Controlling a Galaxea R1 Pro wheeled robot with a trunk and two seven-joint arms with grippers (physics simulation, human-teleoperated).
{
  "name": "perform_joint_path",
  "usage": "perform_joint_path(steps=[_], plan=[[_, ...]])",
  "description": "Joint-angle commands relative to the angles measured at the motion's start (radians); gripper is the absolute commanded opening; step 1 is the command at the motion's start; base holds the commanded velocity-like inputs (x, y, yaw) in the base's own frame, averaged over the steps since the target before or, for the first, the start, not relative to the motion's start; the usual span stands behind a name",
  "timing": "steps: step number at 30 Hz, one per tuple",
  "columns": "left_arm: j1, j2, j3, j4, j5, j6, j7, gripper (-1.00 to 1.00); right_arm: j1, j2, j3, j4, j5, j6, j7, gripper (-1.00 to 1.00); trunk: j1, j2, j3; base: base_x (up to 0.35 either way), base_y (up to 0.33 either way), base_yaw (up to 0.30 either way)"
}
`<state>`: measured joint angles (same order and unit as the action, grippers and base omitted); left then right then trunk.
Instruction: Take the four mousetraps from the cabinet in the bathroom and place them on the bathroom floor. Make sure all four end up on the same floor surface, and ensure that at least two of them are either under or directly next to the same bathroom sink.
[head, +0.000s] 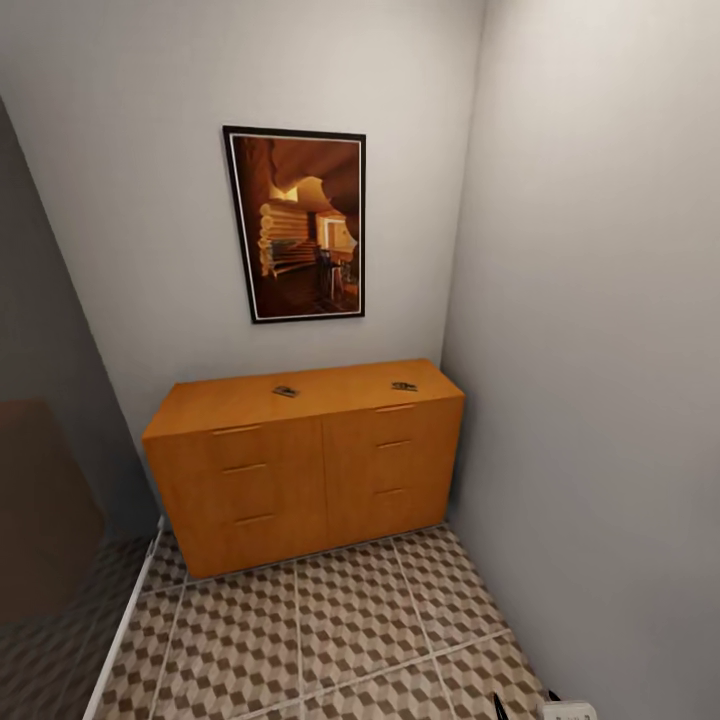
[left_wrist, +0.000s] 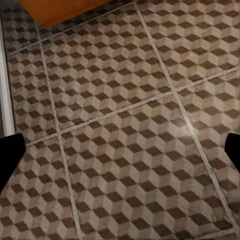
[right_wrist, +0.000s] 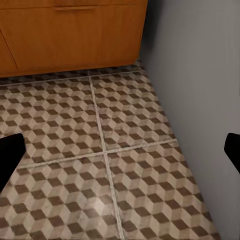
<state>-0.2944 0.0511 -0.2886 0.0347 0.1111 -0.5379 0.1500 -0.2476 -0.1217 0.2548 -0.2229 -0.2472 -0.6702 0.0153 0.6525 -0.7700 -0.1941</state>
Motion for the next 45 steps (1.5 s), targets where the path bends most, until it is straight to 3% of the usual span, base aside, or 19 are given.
perform_joint_path(steps=[1,9,24,31,37,39,41,42,45], plan=[[-0.002,0.0,-0.009,0.004,0.01,-0.006,0.0,1.0,-0.001,-0.001,0.008,0.0,-0.011,-0.003,0.002,1.0,0.001,-0.001,-0.001,0.29,0.0,0.0],[-0.002,0.0,-0.009,0.004,0.01,-0.006,0.0,1.0,-0.001,0.0,0.008,0.0,-0.011,-0.003,0.002,1.0,0.001,-0.001,-0.001,0.203,0.0,0.0],[-0.002,0.0,-0.009,0.004,0.01,-0.007,0.0,1.0,-0.001,-0.002,0.007,-0.003,-0.008,-0.004,-0.003,1.0,0.001,-0.001,-0.001,0.017,0.0,0.0],[-0.002,0.0,-0.009,0.004,0.01,-0.006,0.0,1.0,-0.002,-0.011,0.006,-0.039,-0.008,0.05,-0.091,1.0,0.001,-0.001,-0.001,0.0,0.0,0.0],[-0.002,0.0,-0.009,0.004,0.01,-0.005,0.0,1.0,-0.006,-0.036,0.006,-0.166,0.006,0.227,-0.155,1.0,0.001,-0.001,-0.001,0.0,0.0,0.0],[-0.002,0.0,-0.009,0.004,0.01,-0.005,0.0,1.0,-0.008,-0.062,0.006,-0.311,0.025,0.37,-0.166,1.0,0.001,-0.001,-0.001,0.0,0.0,0.0],[-0.002,0.0,-0.009,0.004,0.01,-0.005,0.0,1.0,-0.008,-0.073,0.005,-0.387,0.034,0.446,-0.169,1.0,0.001,-0.001,-0.001,0.0,0.0,0.0],[-0.002,0.0,-0.009,0.005,0.01,-0.005,0.0,1.0,-0.008,-0.089,0.004,-0.496,0.043,0.55,-0.171,1.0,0.001,-0.001,-0.001,0.0,0.0,0.0],[-0.002,-0.001,-0.009,0.005,0.01,-0.005,0.0,1.0,-0.02,-0.103,0.003,-0.624,0.049,0.664,-0.173,1.0,0.001,-0.001,-0.001,0.0,0.0,0.0]])
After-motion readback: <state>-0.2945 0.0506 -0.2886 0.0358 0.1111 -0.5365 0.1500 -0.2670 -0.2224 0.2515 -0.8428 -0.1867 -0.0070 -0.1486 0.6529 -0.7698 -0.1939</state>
